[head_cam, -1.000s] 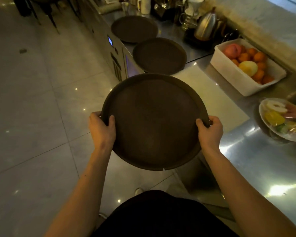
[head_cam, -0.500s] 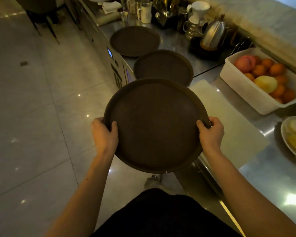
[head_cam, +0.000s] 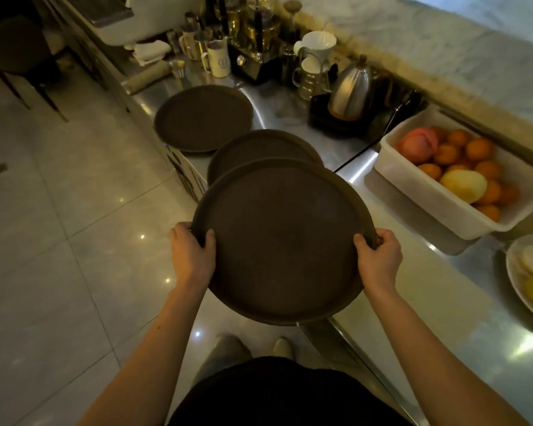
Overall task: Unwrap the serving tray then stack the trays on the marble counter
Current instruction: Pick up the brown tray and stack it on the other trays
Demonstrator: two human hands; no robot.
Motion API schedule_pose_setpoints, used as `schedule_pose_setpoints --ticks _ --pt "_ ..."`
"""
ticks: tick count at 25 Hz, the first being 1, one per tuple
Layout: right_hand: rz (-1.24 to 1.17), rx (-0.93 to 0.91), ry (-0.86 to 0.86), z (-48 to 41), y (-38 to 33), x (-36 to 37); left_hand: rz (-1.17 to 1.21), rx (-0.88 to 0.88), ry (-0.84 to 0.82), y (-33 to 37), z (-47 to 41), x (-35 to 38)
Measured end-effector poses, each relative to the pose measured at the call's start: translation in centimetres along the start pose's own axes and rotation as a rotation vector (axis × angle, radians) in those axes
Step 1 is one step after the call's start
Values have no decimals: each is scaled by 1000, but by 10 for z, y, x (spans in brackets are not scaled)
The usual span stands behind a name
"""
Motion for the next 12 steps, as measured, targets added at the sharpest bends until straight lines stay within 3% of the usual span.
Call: schedule_pose_setpoints --ticks 12 --pt "162 144 189 -17 -22 84 -77 143 -236 45 -154 52"
Point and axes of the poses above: each hand's wrist, its own z-axis away from the middle knuckle, its own x-axis out of the palm, y = z × x, the point moved 5 cm from there along -z, towards the middle knuckle, and after that the axes turned 13 degrees about -x, right-handed, at the moved point
